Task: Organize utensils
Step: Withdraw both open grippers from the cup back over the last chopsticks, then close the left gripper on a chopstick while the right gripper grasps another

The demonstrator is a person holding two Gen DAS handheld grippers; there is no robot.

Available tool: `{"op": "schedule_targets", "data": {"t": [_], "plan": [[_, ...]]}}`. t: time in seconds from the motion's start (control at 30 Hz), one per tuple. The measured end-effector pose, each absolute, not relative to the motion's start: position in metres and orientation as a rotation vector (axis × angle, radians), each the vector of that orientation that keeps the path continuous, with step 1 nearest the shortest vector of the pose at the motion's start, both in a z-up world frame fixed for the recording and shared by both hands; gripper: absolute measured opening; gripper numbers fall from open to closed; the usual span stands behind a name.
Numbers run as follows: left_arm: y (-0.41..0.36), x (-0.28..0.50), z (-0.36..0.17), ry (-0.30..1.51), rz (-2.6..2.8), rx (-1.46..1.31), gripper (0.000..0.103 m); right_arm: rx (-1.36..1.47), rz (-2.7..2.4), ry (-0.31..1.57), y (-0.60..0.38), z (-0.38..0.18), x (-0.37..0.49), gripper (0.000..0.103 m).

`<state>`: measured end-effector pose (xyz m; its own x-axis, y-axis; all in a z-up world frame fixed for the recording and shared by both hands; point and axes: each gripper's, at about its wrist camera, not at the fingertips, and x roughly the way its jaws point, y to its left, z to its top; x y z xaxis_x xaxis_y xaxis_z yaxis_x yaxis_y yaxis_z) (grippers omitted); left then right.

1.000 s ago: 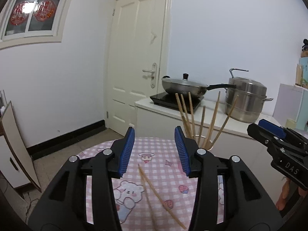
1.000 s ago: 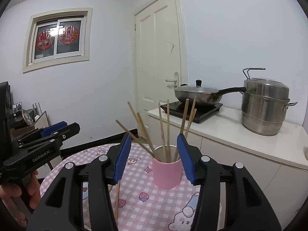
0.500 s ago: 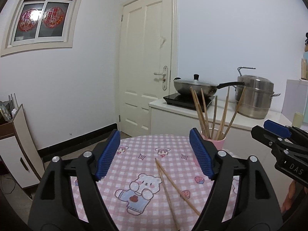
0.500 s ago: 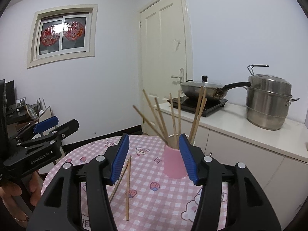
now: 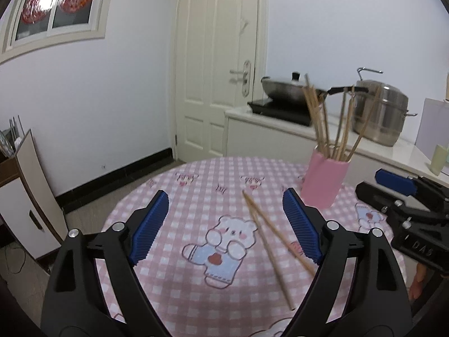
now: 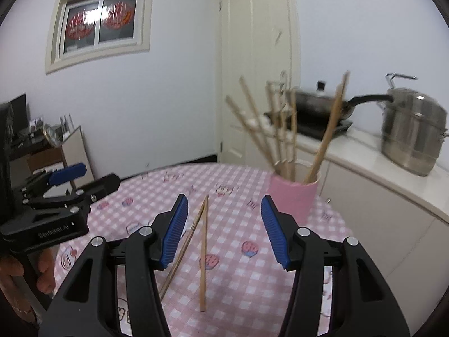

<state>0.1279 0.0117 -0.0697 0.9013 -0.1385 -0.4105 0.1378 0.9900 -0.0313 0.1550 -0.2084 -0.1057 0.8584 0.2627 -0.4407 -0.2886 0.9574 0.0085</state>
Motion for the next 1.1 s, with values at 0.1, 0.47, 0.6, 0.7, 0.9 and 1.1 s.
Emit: {"op": "schedule_targets", "data": {"t": [0.1, 0.47, 0.6, 0.7, 0.9, 1.1], "plan": [[0.018, 0.137, -0.080, 0.468, -0.151, -0.004, 0.083, -0.069, 0.304, 0.507, -0.198, -0.117, 0.167, 0.051], [0.022, 0.174, -0.113, 0.602, -0.152, 0.017, 0.083, -0.124, 0.311, 0.674, -0.172, -0.154, 0.219, 0.051], [0.024, 0.188, -0.119, 0.632, -0.135, 0.022, 0.083, -0.161, 0.301, 0.717, -0.165, -0.163, 0.238, 0.051], [0.026, 0.197, -0.122, 0.643, -0.123, 0.025, 0.083, -0.181, 0.301, 0.748, -0.159, -0.171, 0.253, 0.051], [0.033, 0.214, -0.120, 0.646, -0.107, 0.020, 0.083, -0.200, 0.306, 0.799, -0.154, -0.180, 0.281, 0.044], [0.030, 0.235, -0.116, 0.659, -0.109, 0.034, 0.083, -0.206, 0.330, 0.862, -0.149, -0.188, 0.305, 0.036]]}}
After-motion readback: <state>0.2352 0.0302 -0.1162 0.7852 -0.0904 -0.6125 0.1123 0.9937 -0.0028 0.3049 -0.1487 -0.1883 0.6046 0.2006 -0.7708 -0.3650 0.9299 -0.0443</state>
